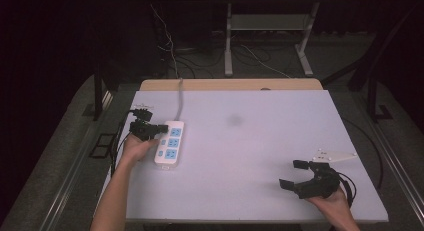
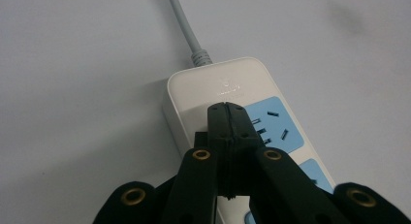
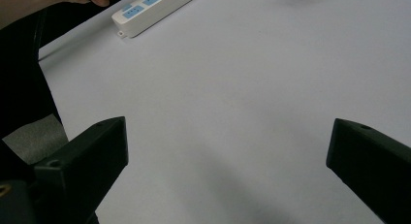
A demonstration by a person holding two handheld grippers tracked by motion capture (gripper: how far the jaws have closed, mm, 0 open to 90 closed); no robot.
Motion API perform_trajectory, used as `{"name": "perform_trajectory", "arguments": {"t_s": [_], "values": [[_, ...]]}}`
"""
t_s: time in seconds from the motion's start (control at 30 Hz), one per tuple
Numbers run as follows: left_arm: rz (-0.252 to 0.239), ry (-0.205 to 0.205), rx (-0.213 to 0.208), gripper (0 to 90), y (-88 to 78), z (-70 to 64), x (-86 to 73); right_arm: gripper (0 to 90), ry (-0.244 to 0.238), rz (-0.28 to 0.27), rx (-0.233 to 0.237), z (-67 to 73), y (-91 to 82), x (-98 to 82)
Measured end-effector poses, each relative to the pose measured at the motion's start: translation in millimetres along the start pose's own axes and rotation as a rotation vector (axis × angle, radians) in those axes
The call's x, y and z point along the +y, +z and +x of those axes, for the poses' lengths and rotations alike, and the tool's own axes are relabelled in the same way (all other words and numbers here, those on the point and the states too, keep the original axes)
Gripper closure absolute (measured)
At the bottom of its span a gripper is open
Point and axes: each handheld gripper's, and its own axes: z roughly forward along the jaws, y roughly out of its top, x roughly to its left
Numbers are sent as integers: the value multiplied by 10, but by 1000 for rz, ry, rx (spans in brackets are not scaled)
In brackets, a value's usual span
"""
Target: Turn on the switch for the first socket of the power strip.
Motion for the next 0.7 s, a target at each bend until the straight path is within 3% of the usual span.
{"name": "perform_trajectory", "arguments": {"t_s": [0.57, 0.7], "values": [[-2, 0, 13, 894, -12, -20, 8, 8, 1, -2, -1, -8, -8, 2], [-22, -11, -18, 892, -40, -13, 4, 8, 5, -9, 0, -15, -15, 4]]}}
